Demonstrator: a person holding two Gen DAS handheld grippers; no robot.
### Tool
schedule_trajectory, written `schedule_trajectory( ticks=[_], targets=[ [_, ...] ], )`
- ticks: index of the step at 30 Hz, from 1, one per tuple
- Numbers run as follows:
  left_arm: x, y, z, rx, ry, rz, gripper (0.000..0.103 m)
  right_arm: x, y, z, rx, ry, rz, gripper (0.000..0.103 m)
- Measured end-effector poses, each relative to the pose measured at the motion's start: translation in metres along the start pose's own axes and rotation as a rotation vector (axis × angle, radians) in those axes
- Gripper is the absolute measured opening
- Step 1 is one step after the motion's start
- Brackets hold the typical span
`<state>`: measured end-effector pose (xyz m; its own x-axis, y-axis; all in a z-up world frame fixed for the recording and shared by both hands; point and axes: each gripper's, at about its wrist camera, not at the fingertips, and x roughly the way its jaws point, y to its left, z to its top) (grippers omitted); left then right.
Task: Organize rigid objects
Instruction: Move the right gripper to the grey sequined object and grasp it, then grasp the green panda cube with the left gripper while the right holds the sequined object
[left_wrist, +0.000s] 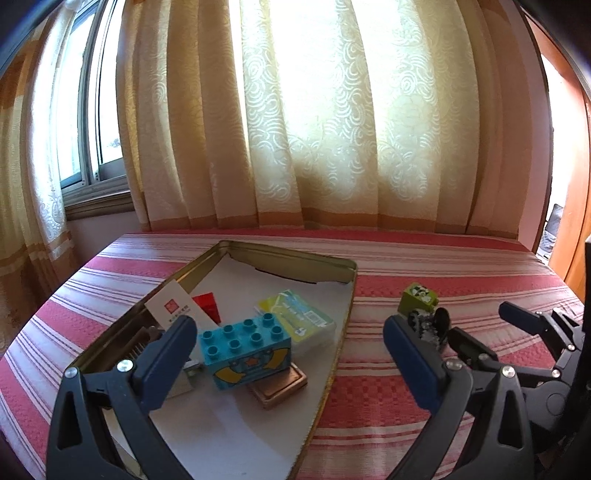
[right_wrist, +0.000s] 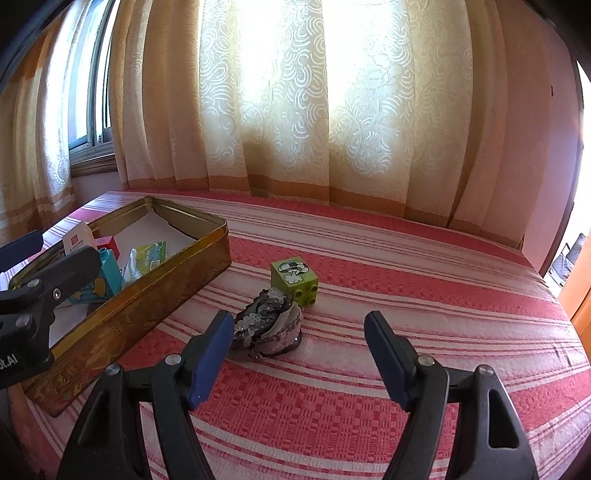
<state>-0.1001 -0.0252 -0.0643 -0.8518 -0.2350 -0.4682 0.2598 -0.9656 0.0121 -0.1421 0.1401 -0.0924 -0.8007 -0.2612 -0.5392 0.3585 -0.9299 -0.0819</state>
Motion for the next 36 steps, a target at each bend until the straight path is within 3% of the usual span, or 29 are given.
schedule_trajectory(
  ticks=[11,22,26,31,36],
  targets=[
    [0.0,0.015,0.0,-0.048,-0.009,-0.021,0.103,0.013,0.007,0.004,0.025,0.037,0.06,0.075],
    [0.002,0.014,0.0,-0.035,0.004,-0.027,0.103,0.059,0.013,0.012,0.06,0.208,0.112,0.074],
    [0.007,0.004,0.001,-0.007,0.01,-0.029,0.103,0.07,0.01,0.014,0.089,0.237,0.128,0.058],
    [0.015,-0.013,0.003,0.03,0.031,-0.03,0.103,0.063,0.01,0.013,0.076,0.227,0.152,0.056],
    [0.022,-0.027,0.002,0.051,0.043,-0.031,0.103,0.04,-0.006,0.008,0.081,0.147,0.127,0.056]
  ],
)
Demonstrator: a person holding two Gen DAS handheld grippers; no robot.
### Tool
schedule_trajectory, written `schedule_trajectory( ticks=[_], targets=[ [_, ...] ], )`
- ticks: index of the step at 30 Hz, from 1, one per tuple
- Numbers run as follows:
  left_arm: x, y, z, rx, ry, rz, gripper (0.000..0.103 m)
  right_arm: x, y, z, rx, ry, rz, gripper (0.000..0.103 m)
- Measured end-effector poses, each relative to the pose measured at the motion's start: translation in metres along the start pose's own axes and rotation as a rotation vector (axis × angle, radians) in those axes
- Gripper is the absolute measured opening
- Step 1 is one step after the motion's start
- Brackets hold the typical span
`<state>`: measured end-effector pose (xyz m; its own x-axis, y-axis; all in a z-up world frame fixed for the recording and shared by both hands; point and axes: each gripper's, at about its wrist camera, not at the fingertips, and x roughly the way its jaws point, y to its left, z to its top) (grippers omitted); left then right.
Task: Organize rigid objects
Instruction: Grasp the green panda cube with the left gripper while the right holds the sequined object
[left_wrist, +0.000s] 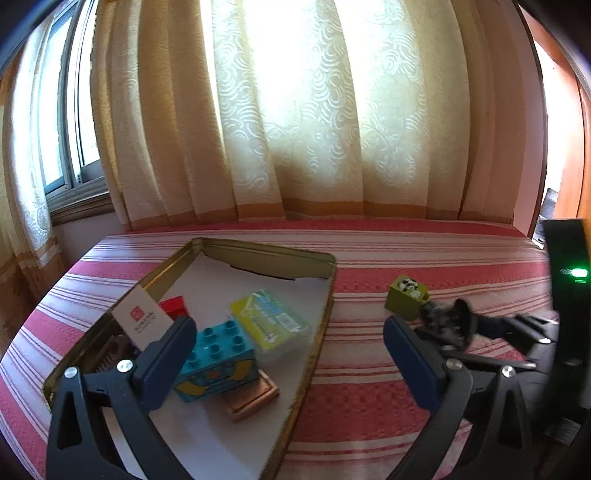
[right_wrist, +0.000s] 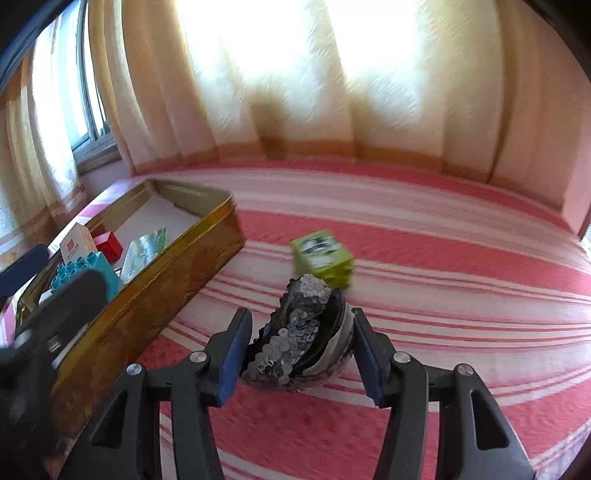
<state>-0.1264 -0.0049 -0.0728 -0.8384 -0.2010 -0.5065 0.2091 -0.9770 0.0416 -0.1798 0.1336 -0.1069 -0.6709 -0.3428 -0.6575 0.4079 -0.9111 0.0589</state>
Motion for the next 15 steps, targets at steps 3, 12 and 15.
schedule_trajectory(
  ticks=[3,12,15],
  targets=[
    [0.004,-0.012,0.004,0.009,0.007,-0.02,0.103,-0.016,-0.02,-0.002,0.038,-0.056,-0.025,0.056],
    [0.042,-0.077,0.016,0.099,0.105,-0.134,0.103,-0.021,-0.092,0.011,0.125,-0.1,-0.173,0.056],
    [0.06,-0.096,0.019,0.122,0.133,-0.169,0.103,-0.016,-0.112,0.009,0.166,-0.09,-0.198,0.056]
  ],
)
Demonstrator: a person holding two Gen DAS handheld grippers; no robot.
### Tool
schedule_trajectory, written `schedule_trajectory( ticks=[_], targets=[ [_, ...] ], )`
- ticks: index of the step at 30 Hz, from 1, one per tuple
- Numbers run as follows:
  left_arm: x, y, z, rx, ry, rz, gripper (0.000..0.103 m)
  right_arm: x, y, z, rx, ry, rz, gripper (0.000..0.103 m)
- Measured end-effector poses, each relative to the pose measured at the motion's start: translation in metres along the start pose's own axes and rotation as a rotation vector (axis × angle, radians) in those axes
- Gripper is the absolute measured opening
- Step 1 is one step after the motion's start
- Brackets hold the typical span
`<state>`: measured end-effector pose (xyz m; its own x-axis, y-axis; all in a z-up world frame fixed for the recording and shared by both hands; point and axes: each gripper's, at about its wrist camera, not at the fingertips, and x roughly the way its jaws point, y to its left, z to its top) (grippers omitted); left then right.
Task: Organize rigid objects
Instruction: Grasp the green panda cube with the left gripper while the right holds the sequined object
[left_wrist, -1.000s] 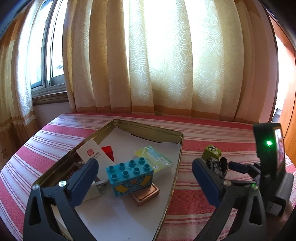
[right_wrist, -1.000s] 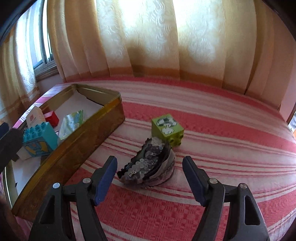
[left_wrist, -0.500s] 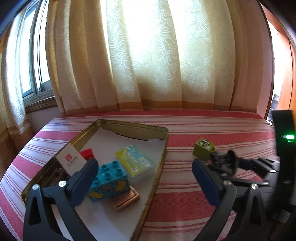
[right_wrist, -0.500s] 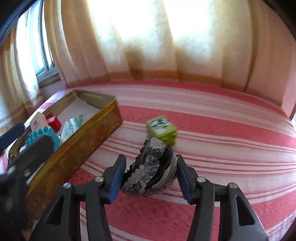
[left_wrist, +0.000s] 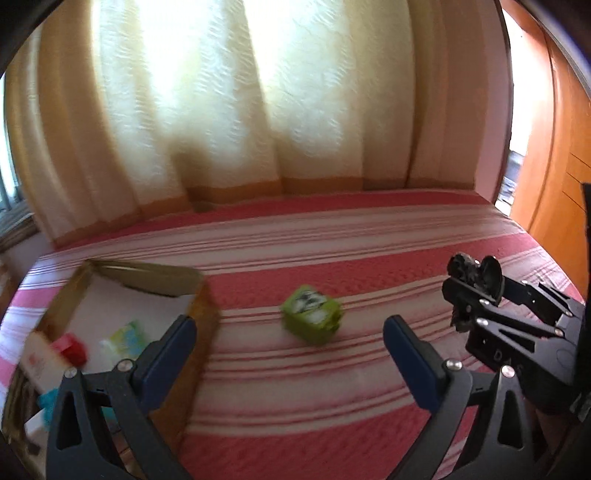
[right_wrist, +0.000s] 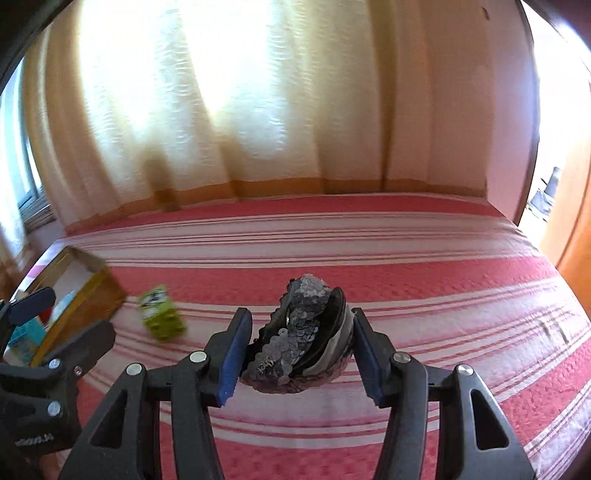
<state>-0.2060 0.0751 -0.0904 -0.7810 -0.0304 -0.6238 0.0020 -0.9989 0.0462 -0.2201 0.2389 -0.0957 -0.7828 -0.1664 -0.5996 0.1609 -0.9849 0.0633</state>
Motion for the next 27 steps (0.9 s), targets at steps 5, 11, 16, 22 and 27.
schedule_trajectory(
  ticks=[5,11,16,22,27],
  targets=[
    [0.03,-0.016,0.004,0.043,0.038,-0.008,0.101,0.001,-0.009,-0.001,0.01,0.001,-0.014,0.056],
    [0.055,-0.02,0.009,0.048,0.095,-0.036,0.086,0.0,-0.01,-0.001,0.016,-0.006,-0.019,0.056],
    [0.067,-0.017,0.014,0.016,0.146,-0.076,0.068,0.0,-0.009,-0.002,0.019,-0.009,-0.019,0.056],
    [0.07,-0.014,0.01,-0.009,0.184,-0.094,0.057,-0.002,-0.007,-0.003,0.008,-0.022,-0.018,0.056],
    [0.067,-0.011,0.009,-0.022,0.18,-0.12,0.051,-0.003,-0.005,-0.003,0.002,-0.029,-0.018,0.056]
  ],
)
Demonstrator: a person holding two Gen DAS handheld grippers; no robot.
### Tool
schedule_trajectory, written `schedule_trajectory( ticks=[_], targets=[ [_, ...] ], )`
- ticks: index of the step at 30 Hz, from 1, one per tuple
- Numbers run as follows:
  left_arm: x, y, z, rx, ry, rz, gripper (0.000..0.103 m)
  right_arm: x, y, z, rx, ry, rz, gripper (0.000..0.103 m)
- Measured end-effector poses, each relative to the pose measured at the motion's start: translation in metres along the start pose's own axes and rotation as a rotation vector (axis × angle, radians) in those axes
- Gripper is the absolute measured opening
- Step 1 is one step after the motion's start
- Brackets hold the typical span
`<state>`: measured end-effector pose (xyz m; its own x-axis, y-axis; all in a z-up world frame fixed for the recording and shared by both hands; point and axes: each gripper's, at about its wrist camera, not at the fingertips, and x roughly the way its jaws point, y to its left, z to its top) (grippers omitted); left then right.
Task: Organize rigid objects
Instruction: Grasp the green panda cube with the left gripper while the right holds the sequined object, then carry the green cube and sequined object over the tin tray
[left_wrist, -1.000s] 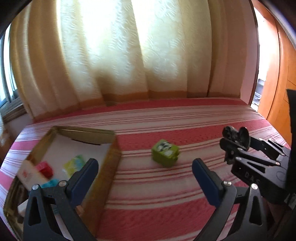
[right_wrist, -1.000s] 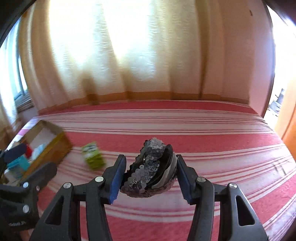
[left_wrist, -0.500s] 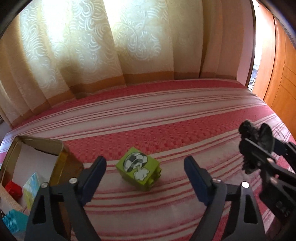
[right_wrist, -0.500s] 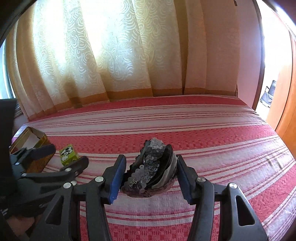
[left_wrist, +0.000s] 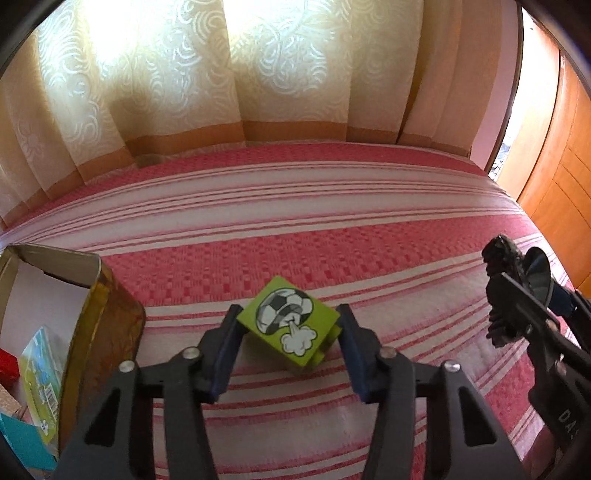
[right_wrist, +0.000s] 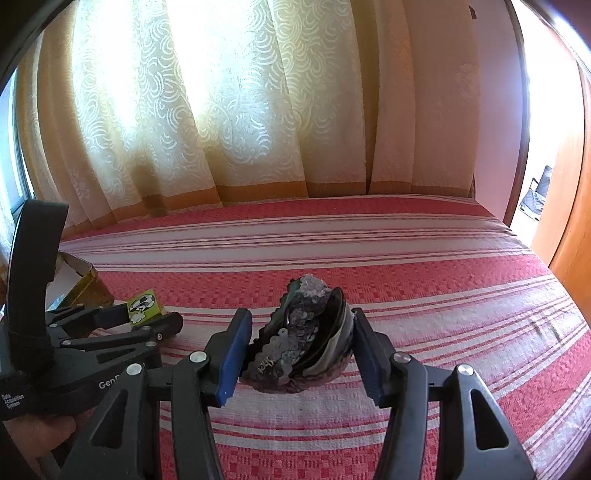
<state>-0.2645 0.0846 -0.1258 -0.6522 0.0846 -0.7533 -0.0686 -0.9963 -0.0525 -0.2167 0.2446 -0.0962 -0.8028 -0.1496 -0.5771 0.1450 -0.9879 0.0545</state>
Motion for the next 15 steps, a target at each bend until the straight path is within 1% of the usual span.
schedule_trajectory(
  ticks=[5,11,15],
  targets=[
    [-0.014,-0.004,-0.008,0.027,-0.053,0.029,0.051,-0.009,0.002,-0.001,-0.008,-0.041,0.015,0.056],
    [-0.039,-0.01,-0.02,0.056,-0.154,0.08,0.051,-0.021,0.007,-0.003,-0.026,-0.087,0.02,0.056],
    [-0.055,-0.006,-0.027,0.052,-0.205,0.091,0.051,-0.028,0.01,-0.005,-0.027,-0.111,0.031,0.056]
  ],
)
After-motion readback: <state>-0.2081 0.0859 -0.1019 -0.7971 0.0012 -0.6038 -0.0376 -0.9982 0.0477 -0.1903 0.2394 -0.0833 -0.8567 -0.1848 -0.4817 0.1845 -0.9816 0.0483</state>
